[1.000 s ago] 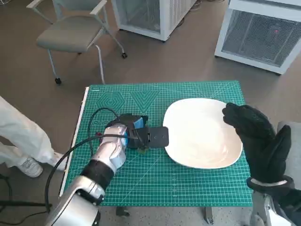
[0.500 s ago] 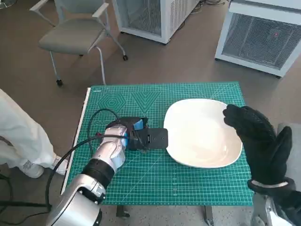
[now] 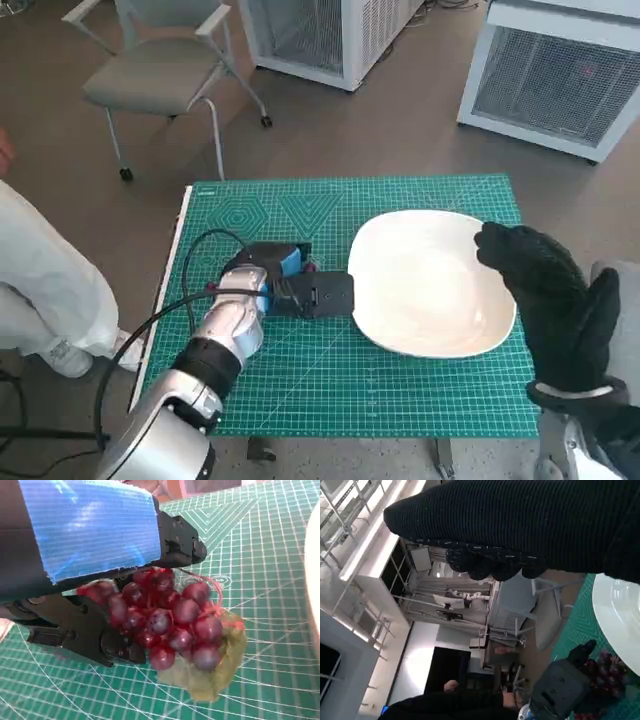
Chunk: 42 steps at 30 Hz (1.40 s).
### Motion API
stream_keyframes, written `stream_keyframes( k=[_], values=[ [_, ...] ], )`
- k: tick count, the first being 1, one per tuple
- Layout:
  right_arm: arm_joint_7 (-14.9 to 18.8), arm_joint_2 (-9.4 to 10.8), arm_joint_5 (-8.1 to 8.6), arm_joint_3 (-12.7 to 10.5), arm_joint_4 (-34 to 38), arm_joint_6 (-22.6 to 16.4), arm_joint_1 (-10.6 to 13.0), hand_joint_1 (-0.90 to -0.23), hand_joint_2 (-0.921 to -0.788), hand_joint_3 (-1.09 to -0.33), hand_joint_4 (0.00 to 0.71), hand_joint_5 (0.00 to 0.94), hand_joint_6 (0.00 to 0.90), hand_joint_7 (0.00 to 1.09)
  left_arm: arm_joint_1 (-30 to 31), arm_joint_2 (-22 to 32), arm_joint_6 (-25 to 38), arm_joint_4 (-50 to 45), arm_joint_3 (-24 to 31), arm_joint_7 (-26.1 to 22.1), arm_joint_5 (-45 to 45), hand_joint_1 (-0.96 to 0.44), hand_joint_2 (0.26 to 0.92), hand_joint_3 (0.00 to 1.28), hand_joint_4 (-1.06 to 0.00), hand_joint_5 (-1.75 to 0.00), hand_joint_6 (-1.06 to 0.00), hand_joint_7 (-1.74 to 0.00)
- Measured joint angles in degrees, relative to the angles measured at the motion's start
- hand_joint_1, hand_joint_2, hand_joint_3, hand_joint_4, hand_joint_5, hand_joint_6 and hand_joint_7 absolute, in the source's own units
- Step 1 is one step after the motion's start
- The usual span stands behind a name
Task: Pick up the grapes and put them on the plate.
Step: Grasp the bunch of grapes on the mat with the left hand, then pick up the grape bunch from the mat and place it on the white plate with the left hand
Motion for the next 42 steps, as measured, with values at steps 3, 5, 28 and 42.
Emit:
stream_keyframes(
  k=[3,5,28,42],
  values=[
    [0.0,0.0,0.00,-0.1,0.3,0.0,-0.1,-0.404,-0.921,-0.635,0.379,0.735,0.150,1.02,0.0,0.4,-0.6,0.0,-0.3,0.0,0.0,0.35,0.685,0.79,-0.37,-1.75,-0.31,-0.02],
    [0.0,0.0,-0.01,-0.1,0.4,0.0,-0.2,-0.404,-0.921,-0.635,0.380,0.735,0.150,1.02,0.0,0.7,-0.7,0.0,-0.5,0.0,0.0,0.36,0.667,0.83,-0.37,-1.75,-0.31,-0.02],
    [0.2,0.0,0.00,0.0,1.3,-0.5,-0.9,-0.407,-0.921,-0.633,0.383,0.730,0.153,1.01,0.0,0.9,0.5,-0.2,0.2,-2.4,-2.5,0.40,0.560,0.99,-0.42,-1.75,-0.36,-0.06],
    [0.5,0.0,0.07,-0.2,1.5,-0.5,-1.1,-0.408,-0.921,-0.632,0.383,0.730,0.153,1.01,-0.4,3.4,3.0,-13.1,2.0,-8.3,-3.3,0.06,0.700,0.51,-0.59,-1.47,-0.71,-0.85]
  ],
)
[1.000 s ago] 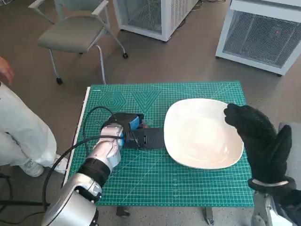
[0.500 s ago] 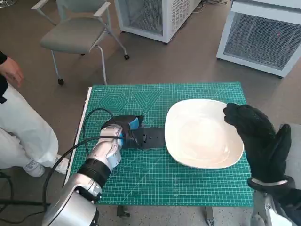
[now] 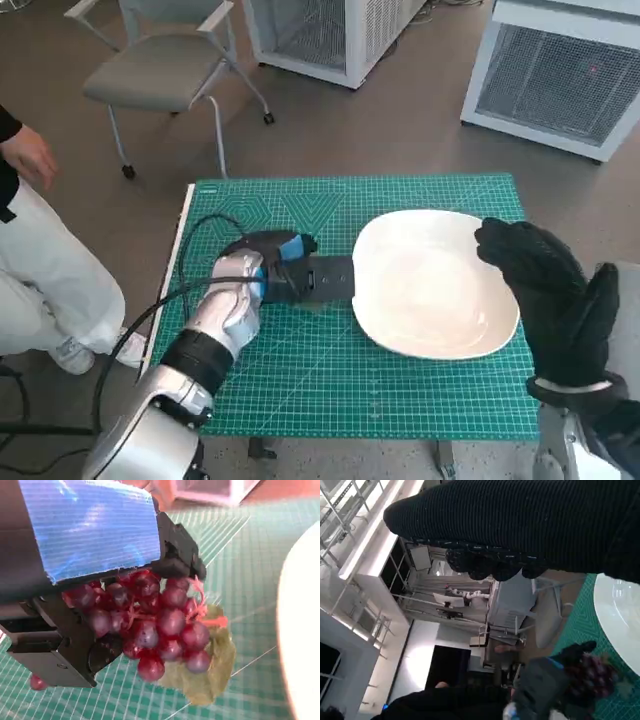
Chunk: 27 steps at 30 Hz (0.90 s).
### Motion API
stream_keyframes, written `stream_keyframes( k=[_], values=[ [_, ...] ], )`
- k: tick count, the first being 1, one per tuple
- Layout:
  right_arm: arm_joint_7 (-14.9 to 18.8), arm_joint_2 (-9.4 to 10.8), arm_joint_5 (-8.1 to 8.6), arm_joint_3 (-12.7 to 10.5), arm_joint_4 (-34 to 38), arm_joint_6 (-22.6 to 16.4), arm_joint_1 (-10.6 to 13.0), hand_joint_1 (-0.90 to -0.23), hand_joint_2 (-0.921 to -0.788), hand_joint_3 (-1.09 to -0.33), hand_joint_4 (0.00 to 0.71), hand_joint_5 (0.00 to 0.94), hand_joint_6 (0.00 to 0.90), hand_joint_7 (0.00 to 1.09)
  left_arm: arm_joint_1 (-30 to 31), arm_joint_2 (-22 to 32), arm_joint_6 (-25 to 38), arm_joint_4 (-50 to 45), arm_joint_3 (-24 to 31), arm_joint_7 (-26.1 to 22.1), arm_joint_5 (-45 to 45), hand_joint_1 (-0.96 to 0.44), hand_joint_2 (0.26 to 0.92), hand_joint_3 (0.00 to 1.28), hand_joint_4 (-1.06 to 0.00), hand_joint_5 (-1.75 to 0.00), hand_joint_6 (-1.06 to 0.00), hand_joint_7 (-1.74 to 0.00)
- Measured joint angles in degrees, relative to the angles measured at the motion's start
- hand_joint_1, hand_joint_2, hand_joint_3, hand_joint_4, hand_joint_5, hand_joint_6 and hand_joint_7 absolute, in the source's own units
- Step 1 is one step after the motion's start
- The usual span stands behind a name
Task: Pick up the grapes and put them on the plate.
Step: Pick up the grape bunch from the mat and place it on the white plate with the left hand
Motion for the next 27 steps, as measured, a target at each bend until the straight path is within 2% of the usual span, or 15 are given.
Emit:
stream_keyframes(
  k=[4,10,13,19,27],
  values=[
    [0.0,0.0,-0.01,-0.2,0.1,0.0,-0.3,-0.407,-0.921,-0.631,0.384,0.729,0.154,1.01,-0.2,1.6,1.4,-7.2,0.6,-2.7,0.1,0.02,0.713,0.45,-0.62,-1.44,-0.73,-0.93],
    [0.0,0.0,-0.04,-0.2,0.2,-0.1,-0.7,-0.407,-0.921,-0.631,0.385,0.728,0.156,1.01,-0.5,4.2,2.9,-18.6,1.9,-6.9,0.2,0.00,0.851,0.17,-0.72,-1.25,-0.68,-1.01],
    [0.0,0.0,-0.05,-0.2,0.2,-0.2,-0.8,-0.408,-0.921,-0.631,0.386,0.727,0.157,1.01,-0.7,5.5,3.2,-23.7,2.9,-8.7,0.2,0.00,0.882,0.09,-0.75,-1.22,-0.69,-0.98],
    [0.0,0.1,-0.08,-0.2,0.2,-0.3,-0.8,-0.410,-0.921,-0.630,0.387,0.725,0.159,1.00,-0.8,7.6,2.5,-31.3,5.1,-10.1,0.0,0.00,0.894,0.05,-0.76,-1.25,-0.74,-0.88],
    [0.0,0.1,-0.14,-0.1,0.2,-0.6,-0.9,-0.411,-0.921,-0.627,0.390,0.721,0.162,1.00,-0.8,8.3,0.7,-34.4,5.8,-10.3,-0.4,0.00,0.909,0.05,-0.70,-1.15,-0.70,-1.10]
  ],
)
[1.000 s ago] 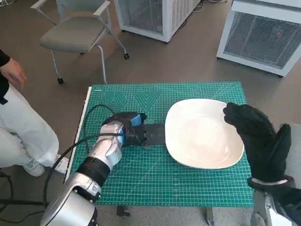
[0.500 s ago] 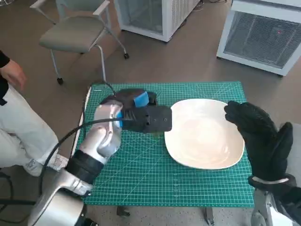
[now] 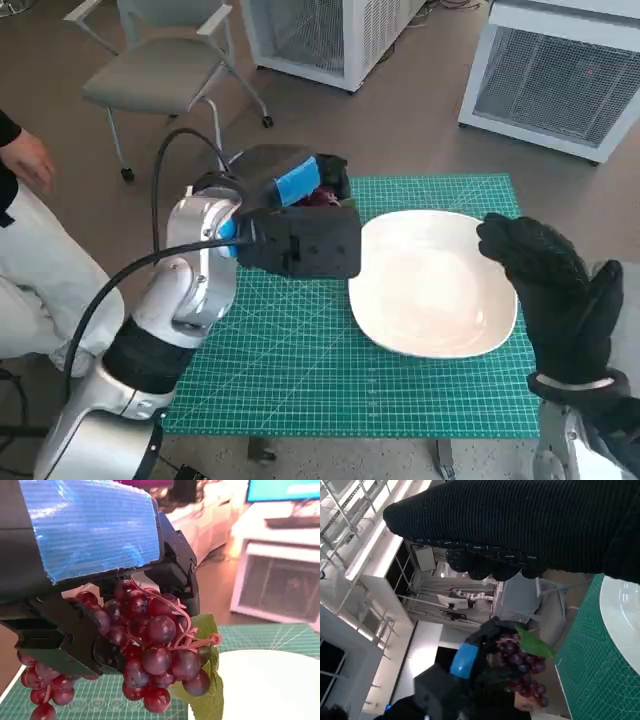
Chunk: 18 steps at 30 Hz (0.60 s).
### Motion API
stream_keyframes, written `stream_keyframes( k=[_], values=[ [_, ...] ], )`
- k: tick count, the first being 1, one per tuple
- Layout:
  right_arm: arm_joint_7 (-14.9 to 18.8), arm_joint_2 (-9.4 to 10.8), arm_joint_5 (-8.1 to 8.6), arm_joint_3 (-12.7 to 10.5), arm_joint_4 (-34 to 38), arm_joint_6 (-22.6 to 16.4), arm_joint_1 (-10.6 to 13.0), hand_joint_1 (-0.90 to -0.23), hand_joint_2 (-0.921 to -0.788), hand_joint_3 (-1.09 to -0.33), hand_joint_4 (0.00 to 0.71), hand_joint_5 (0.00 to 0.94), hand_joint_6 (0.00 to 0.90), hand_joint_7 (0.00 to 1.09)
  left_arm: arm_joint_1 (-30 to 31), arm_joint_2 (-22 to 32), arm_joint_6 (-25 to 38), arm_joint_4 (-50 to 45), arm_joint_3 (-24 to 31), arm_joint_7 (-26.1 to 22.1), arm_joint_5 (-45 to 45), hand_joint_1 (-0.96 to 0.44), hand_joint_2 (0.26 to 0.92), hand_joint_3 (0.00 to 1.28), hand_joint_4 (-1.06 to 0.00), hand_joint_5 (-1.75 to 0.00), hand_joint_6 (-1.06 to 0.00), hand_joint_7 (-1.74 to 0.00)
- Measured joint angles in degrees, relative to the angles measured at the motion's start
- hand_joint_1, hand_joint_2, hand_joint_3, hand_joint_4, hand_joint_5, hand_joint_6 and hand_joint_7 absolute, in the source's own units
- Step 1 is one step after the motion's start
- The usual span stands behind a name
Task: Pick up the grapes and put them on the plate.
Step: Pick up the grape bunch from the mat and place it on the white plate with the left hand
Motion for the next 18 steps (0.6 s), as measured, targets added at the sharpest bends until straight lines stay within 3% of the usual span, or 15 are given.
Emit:
stream_keyframes(
  k=[6,10,16,18],
  values=[
    [0.0,0.0,0.01,0.0,0.0,0.0,0.0,-0.411,-0.921,-0.626,0.392,0.718,0.164,1.00,0.0,-0.6,0.0,-0.1,0.0,-1.0,-0.8,0.00,0.873,0.09,-0.73,-1.27,-0.79,-0.85],
    [-0.1,0.0,0.01,0.0,0.0,0.0,0.0,-0.412,-0.921,-0.625,0.394,0.715,0.165,1.00,-0.3,-1.8,0.1,0.1,-0.3,-1.6,-1.0,0.01,0.853,0.11,-0.74,-1.29,-0.82,-0.77],
    [-0.5,0.1,0.04,0.0,-0.8,0.1,0.0,-0.413,-0.921,-0.622,0.398,0.710,0.169,0.99,-3.9,-6.1,-0.1,5.5,-2.1,-1.9,-1.0,0.01,0.735,0.34,-0.73,-1.33,-0.78,-0.85],
    [-0.6,0.1,0.05,0.0,-1.3,0.2,0.1,-0.414,-0.921,-0.621,0.400,0.708,0.171,0.99,-5.5,-7.9,-0.2,7.7,-2.8,-1.8,-1.0,0.00,0.707,0.42,-0.71,-1.32,-0.73,-0.97]
  ],
)
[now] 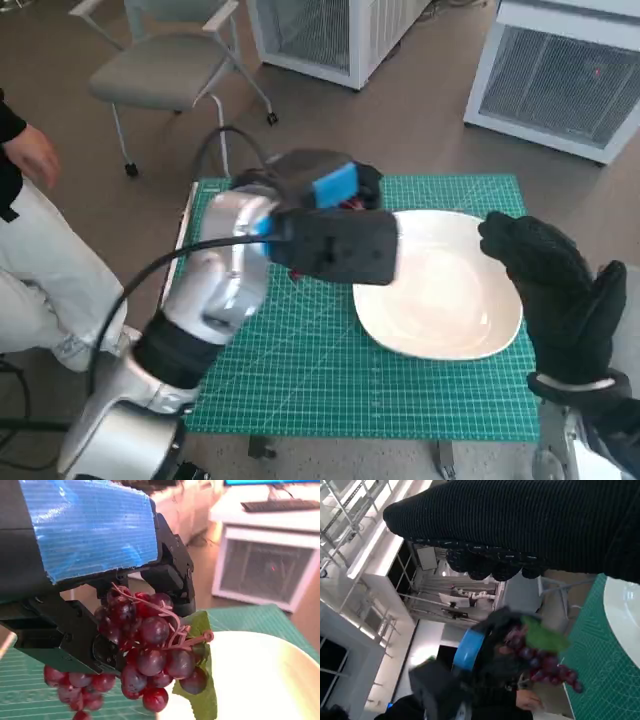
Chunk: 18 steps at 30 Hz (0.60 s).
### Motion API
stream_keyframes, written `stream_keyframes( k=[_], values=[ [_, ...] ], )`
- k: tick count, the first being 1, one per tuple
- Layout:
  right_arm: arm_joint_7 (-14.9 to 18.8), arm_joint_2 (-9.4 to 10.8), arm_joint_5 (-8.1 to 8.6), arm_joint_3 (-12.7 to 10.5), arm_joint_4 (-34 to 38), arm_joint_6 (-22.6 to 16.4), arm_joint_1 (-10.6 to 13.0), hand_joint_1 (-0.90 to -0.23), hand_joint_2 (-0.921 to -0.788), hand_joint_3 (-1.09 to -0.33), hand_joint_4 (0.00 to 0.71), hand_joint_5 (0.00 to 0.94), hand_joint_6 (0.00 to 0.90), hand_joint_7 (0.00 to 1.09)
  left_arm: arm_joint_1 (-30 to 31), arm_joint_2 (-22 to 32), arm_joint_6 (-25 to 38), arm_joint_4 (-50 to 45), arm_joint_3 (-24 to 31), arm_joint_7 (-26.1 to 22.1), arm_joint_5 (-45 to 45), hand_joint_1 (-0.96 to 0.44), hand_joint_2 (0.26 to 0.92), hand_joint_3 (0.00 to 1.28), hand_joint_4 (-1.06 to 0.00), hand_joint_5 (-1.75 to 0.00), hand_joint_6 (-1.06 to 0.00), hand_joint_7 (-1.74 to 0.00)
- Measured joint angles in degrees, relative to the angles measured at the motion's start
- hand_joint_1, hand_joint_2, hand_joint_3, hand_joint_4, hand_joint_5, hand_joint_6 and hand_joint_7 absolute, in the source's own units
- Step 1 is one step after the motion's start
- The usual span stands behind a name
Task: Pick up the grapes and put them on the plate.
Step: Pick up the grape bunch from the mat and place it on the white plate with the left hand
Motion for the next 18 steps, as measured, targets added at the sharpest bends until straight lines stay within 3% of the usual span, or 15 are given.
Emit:
stream_keyframes(
  k=[3,7,9,13,16,18],
  values=[
    [-0.3,0.0,0.03,-0.1,-1.0,0.2,0.3,-0.415,-0.921,-0.619,0.402,0.705,0.173,0.99,-2.1,-2.8,0.0,2.4,-1.0,0.0,0.0,0.00,0.682,0.53,-0.63,-1.34,-0.64,-1.19],
    [-0.8,0.0,0.06,-0.4,-2.5,0.4,1.1,-0.416,-0.921,-0.617,0.405,0.700,0.176,0.98,-5.1,-6.9,-0.7,6.3,-2.4,0.4,0.0,0.00,0.741,0.51,-0.52,-1.41,-0.52,-1.35],
    [-1.0,0.0,0.06,-0.5,-3.1,0.4,1.6,-0.415,-0.921,-0.616,0.407,0.697,0.178,0.98,-6.9,-8.8,-2.0,9.5,-3.0,0.9,-0.1,0.00,0.731,0.52,-0.53,-1.39,-0.54,-1.34],
    [-1.5,0.0,0.05,-0.8,-3.9,0.5,2.4,-0.412,-0.921,-0.614,0.410,0.692,0.180,0.98,-10.1,-12.0,-5.5,16.9,-3.6,2.3,-0.4,0.00,0.596,0.67,-0.61,-1.43,-0.68,-1.16],
    [-1.9,-0.1,0.03,-1.0,-4.4,0.5,3.0,-0.411,-0.921,-0.614,0.411,0.689,0.181,0.97,-12.2,-13.9,-7.4,21.8,-4.0,2.9,-0.7,0.00,0.527,0.75,-0.66,-1.36,-0.69,-1.23],
    [-2.2,-0.1,0.00,-1.2,-4.7,0.5,3.4,-0.411,-0.921,-0.614,0.412,0.688,0.181,0.97,-13.2,-15.0,-8.1,24.3,-4.1,3.0,-0.8,0.00,0.519,0.77,-0.67,-1.34,-0.69,-1.26]
  ],
)
